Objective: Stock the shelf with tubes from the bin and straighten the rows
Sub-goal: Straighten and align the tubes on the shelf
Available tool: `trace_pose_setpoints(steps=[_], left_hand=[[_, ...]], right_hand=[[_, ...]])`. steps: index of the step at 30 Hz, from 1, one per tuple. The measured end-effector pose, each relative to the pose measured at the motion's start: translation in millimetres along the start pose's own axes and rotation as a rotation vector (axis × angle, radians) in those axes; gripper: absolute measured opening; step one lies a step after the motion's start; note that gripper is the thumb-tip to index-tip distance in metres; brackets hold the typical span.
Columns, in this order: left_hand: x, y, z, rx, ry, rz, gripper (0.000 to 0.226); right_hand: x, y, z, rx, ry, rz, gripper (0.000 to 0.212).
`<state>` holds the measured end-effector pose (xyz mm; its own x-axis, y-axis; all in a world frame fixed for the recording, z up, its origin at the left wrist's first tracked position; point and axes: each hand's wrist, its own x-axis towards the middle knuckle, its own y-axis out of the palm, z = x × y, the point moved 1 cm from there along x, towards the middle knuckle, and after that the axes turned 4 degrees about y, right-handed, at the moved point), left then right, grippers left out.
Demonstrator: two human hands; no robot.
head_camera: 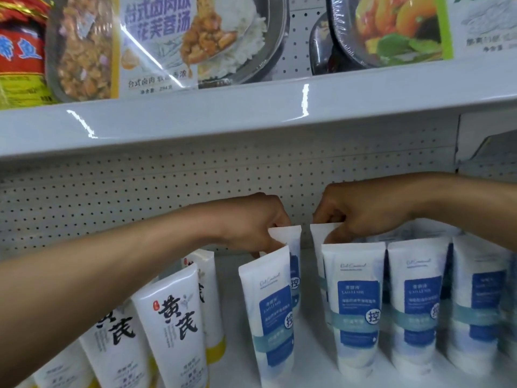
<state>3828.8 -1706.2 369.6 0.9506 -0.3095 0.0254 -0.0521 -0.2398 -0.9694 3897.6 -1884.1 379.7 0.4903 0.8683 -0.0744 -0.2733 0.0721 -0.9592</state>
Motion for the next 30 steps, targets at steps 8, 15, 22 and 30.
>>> trace_pose_setpoints(steps=[8,15,22,30], left_hand=[[1.2,-0.5,-7.7,-0.005,0.013,0.009,0.01],[0.2,-1.0,-7.8,-0.038,0.034,0.017,0.009],[-1.5,-0.5,-7.8,-0.046,0.041,0.02,0.008],[-1.8,-3.1,-5.5,-0.056,0.0,0.026,0.013]], right_hand=[[-2.1,0.9,4.8,0.028,-0.013,-0.007,0.016],[-1.3,1.5,3.1,0.051,0.004,-0.014,0.008],[-1.1,2.4,3.0,0.042,0.016,-0.019,0.009],[2.1,1.8,3.0,0.053,0.02,-0.007,0.007]])
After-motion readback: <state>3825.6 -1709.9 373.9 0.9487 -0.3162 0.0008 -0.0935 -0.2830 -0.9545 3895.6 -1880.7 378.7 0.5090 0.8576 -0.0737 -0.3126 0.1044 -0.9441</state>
